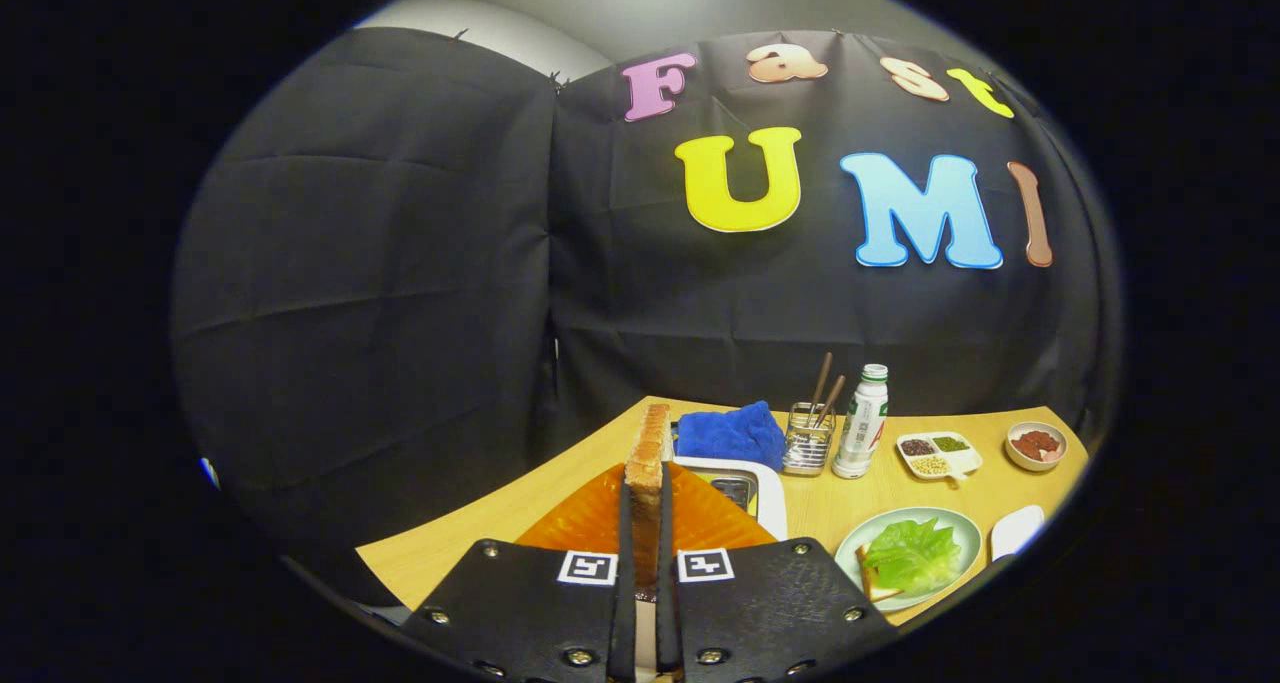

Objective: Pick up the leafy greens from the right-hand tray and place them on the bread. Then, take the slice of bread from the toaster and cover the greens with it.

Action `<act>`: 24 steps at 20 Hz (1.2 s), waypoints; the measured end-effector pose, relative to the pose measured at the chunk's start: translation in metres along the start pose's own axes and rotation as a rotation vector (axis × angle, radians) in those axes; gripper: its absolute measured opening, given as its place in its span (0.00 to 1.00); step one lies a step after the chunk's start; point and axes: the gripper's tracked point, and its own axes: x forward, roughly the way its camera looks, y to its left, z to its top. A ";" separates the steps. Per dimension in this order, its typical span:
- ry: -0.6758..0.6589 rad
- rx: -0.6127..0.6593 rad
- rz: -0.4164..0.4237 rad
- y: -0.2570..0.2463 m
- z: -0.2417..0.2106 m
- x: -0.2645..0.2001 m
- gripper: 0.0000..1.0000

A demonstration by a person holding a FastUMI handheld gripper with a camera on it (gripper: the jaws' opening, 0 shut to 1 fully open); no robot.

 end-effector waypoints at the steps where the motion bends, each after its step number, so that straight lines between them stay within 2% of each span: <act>1: -0.012 0.001 0.004 -0.005 0.009 -0.003 0.08; 6: -0.054 0.026 0.012 -0.037 0.037 -0.025 0.08; 12: -0.046 0.024 -0.038 -0.099 0.026 -0.055 0.08; 21: 0.037 -0.007 -0.186 -0.209 -0.040 -0.077 0.08; 24: 0.073 0.012 -0.206 -0.233 -0.061 -0.072 0.08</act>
